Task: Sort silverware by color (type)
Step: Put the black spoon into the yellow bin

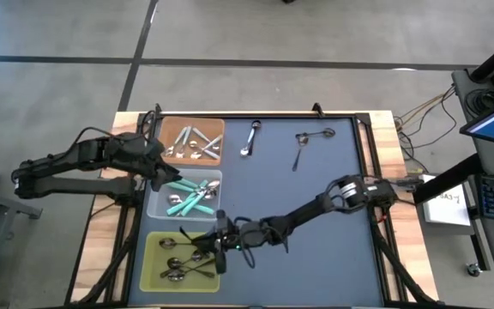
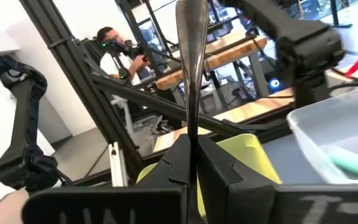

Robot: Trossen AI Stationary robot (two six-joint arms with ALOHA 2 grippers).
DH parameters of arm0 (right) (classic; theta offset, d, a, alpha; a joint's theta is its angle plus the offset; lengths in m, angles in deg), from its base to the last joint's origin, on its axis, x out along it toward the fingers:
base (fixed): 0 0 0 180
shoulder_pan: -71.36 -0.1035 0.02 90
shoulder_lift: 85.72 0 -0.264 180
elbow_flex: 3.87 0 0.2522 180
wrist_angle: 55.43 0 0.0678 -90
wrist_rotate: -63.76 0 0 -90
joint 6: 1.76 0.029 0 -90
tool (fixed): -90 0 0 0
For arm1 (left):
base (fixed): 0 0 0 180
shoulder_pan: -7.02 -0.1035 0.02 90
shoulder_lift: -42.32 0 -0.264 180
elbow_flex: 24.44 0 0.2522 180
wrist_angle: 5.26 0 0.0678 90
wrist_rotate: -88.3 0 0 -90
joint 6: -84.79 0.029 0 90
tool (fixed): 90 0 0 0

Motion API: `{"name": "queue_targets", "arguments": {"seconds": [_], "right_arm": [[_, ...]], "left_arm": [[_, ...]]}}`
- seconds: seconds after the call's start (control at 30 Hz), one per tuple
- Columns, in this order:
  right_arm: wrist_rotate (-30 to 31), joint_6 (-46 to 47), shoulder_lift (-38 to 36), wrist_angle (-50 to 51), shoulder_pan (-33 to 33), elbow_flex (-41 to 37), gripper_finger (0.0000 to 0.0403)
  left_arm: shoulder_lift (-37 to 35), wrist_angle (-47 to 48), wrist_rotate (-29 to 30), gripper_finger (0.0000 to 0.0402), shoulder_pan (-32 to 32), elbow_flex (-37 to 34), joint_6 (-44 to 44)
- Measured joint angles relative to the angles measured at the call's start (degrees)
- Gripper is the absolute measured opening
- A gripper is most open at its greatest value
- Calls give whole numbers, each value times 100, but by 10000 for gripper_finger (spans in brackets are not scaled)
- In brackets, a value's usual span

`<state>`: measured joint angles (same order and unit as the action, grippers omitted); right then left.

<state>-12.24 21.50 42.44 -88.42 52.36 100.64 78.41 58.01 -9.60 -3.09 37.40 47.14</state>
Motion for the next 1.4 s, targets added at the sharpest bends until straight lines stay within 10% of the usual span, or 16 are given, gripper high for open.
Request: {"name": "queue_targets", "arguments": {"seconds": [0.53, 0.9, 1.4], "right_arm": [[-873, 96, 613, 1704, 15, 1248, 76], [-84, 552, 112, 7807, 572, 2989, 94], [-36, 281, -1147, 10212, 2422, 1545, 86]], "left_arm": [[-129, 33, -7, 158, 0, 0, 73], [-209, 37, 4, 158, 4, 0, 267], [-206, 28, 379, 158, 2, 0, 528]]}}
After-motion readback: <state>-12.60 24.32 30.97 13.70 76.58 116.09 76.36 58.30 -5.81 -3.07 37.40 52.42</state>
